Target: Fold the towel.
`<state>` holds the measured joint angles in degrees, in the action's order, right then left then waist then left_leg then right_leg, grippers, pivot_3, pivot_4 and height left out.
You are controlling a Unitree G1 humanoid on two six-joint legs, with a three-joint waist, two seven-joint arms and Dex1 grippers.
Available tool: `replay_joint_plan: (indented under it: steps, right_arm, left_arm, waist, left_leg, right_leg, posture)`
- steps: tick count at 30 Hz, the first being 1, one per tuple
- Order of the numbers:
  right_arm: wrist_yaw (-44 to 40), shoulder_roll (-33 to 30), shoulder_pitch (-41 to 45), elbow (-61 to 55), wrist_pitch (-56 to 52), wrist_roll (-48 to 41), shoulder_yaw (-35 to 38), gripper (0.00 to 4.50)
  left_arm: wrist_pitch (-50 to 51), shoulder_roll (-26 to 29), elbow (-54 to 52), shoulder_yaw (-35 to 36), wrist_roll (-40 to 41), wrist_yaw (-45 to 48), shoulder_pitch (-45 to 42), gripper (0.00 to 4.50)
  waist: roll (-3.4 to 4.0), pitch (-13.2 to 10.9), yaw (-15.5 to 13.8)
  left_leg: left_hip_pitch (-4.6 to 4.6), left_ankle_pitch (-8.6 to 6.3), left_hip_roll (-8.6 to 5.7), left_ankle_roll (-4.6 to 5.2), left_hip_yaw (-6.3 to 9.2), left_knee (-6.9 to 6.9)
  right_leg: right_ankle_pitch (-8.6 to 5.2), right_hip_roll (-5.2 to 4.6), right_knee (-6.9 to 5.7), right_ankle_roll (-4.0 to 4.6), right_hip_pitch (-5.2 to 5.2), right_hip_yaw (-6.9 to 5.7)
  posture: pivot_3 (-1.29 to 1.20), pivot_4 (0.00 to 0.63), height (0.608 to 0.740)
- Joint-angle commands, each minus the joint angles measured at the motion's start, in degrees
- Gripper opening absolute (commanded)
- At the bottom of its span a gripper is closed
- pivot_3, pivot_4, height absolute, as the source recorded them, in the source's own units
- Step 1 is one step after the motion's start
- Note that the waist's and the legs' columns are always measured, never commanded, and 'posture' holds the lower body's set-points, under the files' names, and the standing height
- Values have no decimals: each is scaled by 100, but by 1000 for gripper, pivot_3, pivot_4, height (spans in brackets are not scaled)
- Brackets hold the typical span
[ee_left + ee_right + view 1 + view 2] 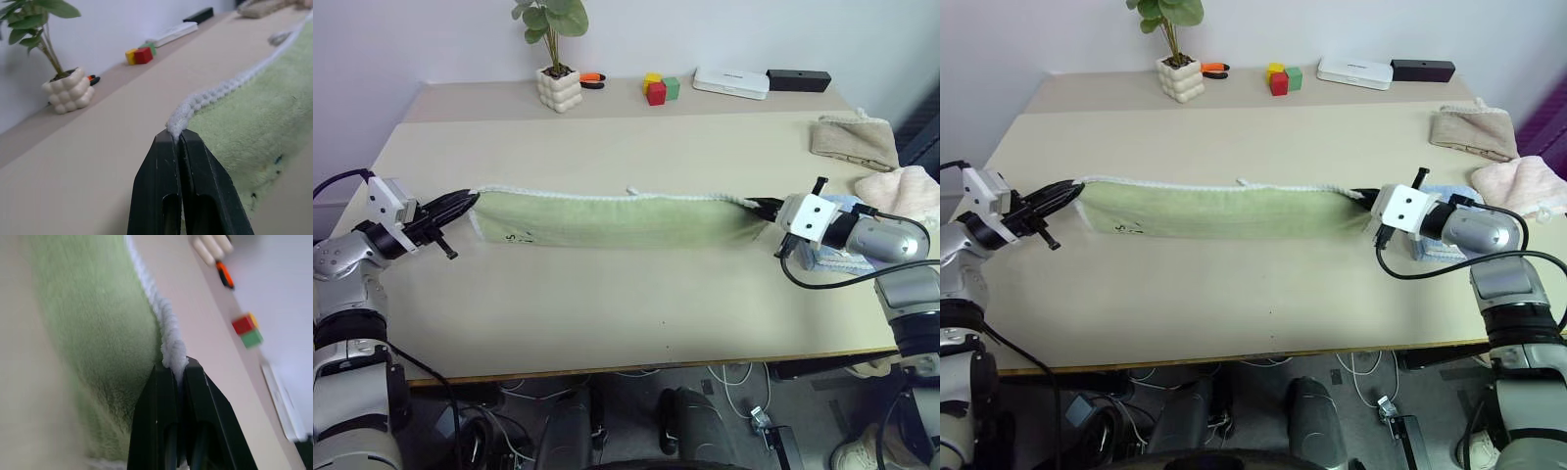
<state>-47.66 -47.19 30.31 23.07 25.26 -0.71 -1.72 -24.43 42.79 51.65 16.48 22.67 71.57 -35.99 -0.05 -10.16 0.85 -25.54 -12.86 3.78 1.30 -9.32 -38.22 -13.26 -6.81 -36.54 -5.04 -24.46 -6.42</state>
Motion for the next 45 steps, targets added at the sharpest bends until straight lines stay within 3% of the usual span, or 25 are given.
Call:
replay_joint_plan:
  steps: [1, 17, 24, 27, 34, 37, 38, 41, 45]
  right_arm:
    - [222, 163, 272, 126, 27, 194, -19, 24]
    - [879, 580, 1169, 1853, 560, 1145, -464, 24]
    - [625, 633, 1032, 1932, 548, 1096, -524, 24]
    - [495, 687, 1023, 1959, 378, 1022, -524, 953]
    - [891, 605, 1099, 1942, 216, 1274, -475, 4447]
    - [965, 575, 1110, 1776, -239, 975, -185, 4447]
    - [966, 603, 1113, 1658, -434, 790, -38, 4207]
    - [1144, 649, 998, 1070, -856, 562, 237, 2951]
    - [1507, 1135, 804, -252, -2141, -134, 710, 812]
  left_arm:
    - [-10, -54, 208, 56, -76, -151, -257, 0]
    - [-288, -541, 1433, -117, -785, -850, -943, 0]
    - [468, -581, 1787, -57, -800, -1021, -1092, 0]
    - [588, -581, 1785, -99, -858, -1003, -1029, 942]
    - [224, -456, 1781, -37, -1001, -1598, -1104, 4472]
    - [519, -340, 1791, 179, -779, -1810, -1210, 4472]
    - [671, -314, 1758, 295, -638, -1793, -1243, 4213]
    - [1103, -326, 1483, 594, -281, -1613, -1263, 2893]
    - [1494, -587, 574, 827, 137, -1737, -1137, 794]
  waist:
    - [0, 0, 0]
    - [0, 0, 17]
    - [0, 0, 24]
    - [0, 0, 21]
    - [0, 0, 20]
    - [0, 0, 25]
    - [-1, -1, 22]
    - [-1, -1, 24]
    - [-2, -1, 16]
  left_leg:
    - [0, 0, 0, 0, 0, 0]
    - [0, 1, -3, 0, -4, 0]
    - [0, 1, -3, -1, -3, 1]
    - [0, 1, -3, -1, -3, 1]
    - [0, 1, -3, -1, -2, 1]
    - [0, 1, -3, -1, -1, 1]
    - [0, 1, -3, -1, -1, 1]
    - [-1, 1, -2, -1, 0, 1]
    - [-1, 1, -1, -2, 4, 1]
  right_leg:
    - [0, 0, 0, 0, 0, 0]
    - [0, 0, -1, -1, 1, 0]
    - [0, 0, -1, -1, 1, 0]
    - [0, 0, -2, -1, 1, 0]
    - [0, 0, -2, -1, 1, 0]
    - [0, 0, -3, -1, 0, 0]
    - [0, 0, -3, -1, 0, 0]
    - [0, 0, -3, -1, 0, 0]
    - [0, 0, -8, -1, 0, 0]
  posture:
    - [0, 150, 740]
    - [0, 150, 740]
    - [0, 150, 740]
    - [0, 150, 740]
    - [0, 150, 740]
    - [0, 150, 740]
    - [0, 150, 740]
    - [0, 150, 740]
    - [0, 150, 740]
